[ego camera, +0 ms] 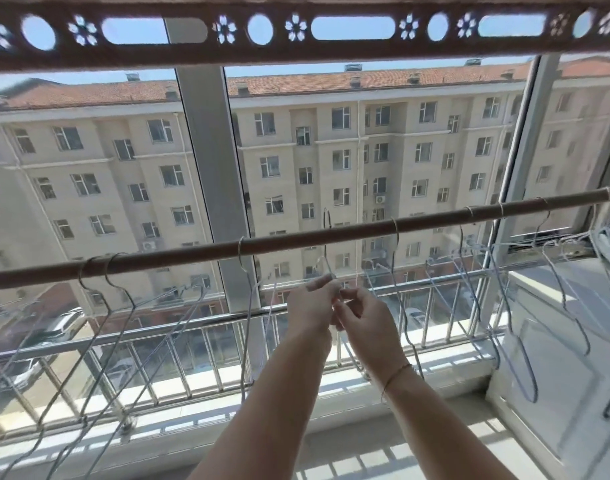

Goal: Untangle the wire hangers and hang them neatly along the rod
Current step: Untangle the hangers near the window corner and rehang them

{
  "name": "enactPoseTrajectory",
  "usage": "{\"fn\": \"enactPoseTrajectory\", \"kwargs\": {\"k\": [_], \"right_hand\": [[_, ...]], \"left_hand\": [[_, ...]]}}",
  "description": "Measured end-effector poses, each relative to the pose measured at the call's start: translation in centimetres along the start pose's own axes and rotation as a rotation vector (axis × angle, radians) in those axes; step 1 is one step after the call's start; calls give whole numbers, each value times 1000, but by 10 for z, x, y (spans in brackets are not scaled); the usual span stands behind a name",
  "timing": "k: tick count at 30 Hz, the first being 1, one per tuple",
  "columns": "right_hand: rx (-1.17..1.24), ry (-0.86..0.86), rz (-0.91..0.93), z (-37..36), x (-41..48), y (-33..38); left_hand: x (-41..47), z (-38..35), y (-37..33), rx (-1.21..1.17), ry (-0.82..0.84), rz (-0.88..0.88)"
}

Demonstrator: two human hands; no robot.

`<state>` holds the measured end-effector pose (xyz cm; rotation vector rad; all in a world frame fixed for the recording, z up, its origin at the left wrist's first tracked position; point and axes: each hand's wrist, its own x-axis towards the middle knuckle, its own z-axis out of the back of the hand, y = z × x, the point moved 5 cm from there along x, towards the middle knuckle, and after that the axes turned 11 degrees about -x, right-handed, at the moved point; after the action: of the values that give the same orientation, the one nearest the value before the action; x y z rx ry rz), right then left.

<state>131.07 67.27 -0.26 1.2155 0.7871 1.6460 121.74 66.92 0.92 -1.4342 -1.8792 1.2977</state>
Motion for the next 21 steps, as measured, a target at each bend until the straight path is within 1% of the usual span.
{"fn": "enactPoseTrajectory", "kwargs": {"k": [3, 6, 10, 14, 16, 21], "right_hand": [[9, 5, -22, -7, 11, -3], [13, 4, -57, -13, 7, -14], [-7, -26, -124, -17, -17, -42], [-99, -35, -151, -16, -31, -64], [-170, -32, -112, -16, -34, -68], [-364, -59, 59, -16, -50, -71]], "left_hand": [[8, -1, -1, -37, -20, 1], [10, 4, 7, -20, -20, 11], [7, 27, 32, 88, -57, 54], [-5, 52, 49, 282, -31, 58], [-10, 63, 51, 368, -18, 25], [-17, 86, 59, 614, 9, -72]]}}
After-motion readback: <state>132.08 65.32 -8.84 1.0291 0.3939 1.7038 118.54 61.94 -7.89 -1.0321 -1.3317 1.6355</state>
